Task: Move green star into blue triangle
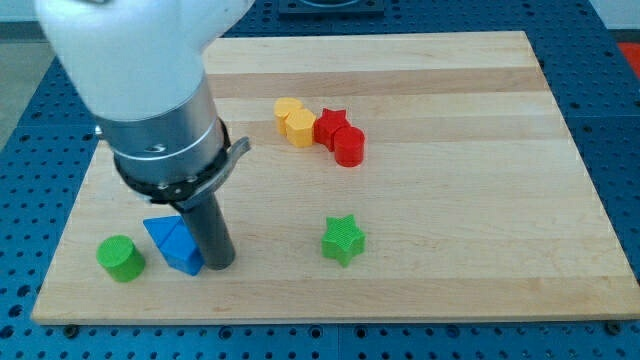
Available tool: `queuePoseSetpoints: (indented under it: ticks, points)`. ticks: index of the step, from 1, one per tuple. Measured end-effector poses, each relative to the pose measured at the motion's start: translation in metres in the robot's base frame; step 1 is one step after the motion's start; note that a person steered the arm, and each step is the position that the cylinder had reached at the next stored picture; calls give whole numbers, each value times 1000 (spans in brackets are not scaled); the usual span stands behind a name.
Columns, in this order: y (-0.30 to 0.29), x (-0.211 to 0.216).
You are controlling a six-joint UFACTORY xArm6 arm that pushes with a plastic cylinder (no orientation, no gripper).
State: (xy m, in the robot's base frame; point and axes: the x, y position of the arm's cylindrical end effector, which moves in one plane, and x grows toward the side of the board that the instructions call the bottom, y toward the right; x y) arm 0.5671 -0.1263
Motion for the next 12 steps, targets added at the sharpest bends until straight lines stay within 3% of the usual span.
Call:
queuePoseSetpoints:
  ticks: [3,9,12]
  points:
    - [-26,8]
    - [145,23]
    - [176,17]
